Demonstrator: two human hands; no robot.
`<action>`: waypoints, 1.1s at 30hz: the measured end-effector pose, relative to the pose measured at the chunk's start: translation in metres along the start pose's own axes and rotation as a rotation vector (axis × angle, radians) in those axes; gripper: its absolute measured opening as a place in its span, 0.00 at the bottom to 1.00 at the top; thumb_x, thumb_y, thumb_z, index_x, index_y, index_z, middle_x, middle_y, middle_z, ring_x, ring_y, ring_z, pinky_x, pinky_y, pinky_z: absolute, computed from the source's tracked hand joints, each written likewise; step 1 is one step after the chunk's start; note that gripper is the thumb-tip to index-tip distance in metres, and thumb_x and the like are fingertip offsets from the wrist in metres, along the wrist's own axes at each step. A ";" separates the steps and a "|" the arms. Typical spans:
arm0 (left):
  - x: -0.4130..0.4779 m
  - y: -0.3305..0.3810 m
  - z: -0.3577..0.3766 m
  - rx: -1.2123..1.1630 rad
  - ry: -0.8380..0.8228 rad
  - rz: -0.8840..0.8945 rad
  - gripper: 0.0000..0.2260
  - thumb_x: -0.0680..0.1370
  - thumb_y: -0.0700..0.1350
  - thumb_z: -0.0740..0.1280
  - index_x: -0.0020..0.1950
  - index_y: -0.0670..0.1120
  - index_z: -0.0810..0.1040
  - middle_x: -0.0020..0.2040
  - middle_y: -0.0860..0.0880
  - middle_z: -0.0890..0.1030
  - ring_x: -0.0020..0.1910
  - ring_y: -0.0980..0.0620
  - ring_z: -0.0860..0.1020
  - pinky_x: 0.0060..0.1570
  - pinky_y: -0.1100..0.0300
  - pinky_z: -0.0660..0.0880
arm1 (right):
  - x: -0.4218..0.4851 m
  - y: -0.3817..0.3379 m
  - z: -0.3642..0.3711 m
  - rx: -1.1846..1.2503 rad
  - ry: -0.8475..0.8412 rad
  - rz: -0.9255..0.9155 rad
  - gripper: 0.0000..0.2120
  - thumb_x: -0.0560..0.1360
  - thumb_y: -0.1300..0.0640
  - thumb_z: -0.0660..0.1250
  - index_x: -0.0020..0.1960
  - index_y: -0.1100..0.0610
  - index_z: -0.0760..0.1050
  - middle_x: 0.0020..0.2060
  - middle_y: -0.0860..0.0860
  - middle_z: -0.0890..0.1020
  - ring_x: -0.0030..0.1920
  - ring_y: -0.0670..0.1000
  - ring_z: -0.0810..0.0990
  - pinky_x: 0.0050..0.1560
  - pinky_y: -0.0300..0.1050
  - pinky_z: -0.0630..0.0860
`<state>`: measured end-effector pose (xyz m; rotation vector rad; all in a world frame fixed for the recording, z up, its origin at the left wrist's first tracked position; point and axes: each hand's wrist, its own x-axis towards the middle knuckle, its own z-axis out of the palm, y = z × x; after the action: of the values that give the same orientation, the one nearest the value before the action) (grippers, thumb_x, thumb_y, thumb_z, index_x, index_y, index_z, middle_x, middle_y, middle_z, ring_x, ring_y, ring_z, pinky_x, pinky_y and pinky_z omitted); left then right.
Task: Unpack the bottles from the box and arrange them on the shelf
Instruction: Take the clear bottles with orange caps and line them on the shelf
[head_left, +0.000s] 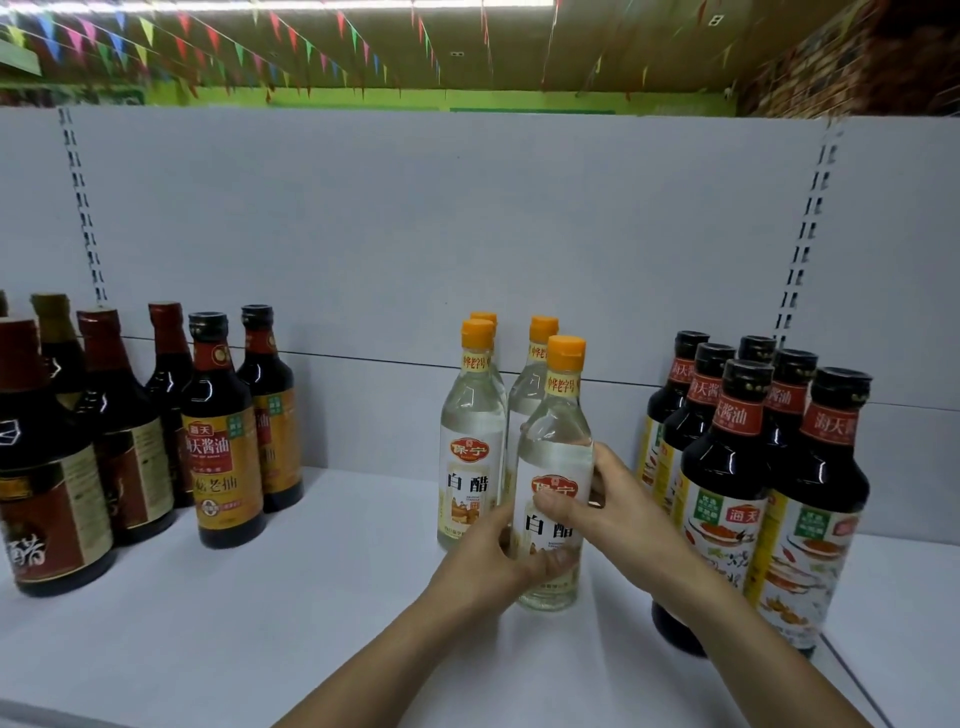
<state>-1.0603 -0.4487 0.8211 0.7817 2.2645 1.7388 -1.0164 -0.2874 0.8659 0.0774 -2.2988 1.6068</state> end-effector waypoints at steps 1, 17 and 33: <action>0.000 -0.004 -0.002 0.086 0.026 -0.016 0.20 0.72 0.60 0.75 0.63 0.59 0.79 0.55 0.60 0.85 0.57 0.60 0.82 0.60 0.57 0.80 | 0.002 0.002 0.000 -0.003 0.000 0.007 0.24 0.71 0.50 0.78 0.63 0.43 0.72 0.51 0.44 0.86 0.50 0.41 0.86 0.46 0.40 0.82; 0.027 -0.013 -0.044 0.185 0.472 -0.088 0.38 0.72 0.70 0.68 0.73 0.51 0.61 0.67 0.50 0.68 0.66 0.47 0.74 0.63 0.50 0.76 | 0.024 0.003 0.008 -0.033 -0.006 0.118 0.23 0.78 0.50 0.71 0.69 0.45 0.65 0.57 0.44 0.83 0.55 0.44 0.82 0.57 0.50 0.80; 0.029 -0.041 -0.049 0.042 0.288 0.032 0.21 0.76 0.62 0.70 0.67 0.61 0.70 0.56 0.65 0.82 0.53 0.69 0.81 0.51 0.67 0.79 | 0.031 0.015 0.027 -0.200 0.140 0.052 0.43 0.68 0.30 0.68 0.77 0.38 0.54 0.71 0.48 0.70 0.68 0.52 0.75 0.66 0.60 0.76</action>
<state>-1.1184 -0.4823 0.8022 0.6112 2.4890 1.9341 -1.0558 -0.3020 0.8535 -0.1393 -2.3538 1.3509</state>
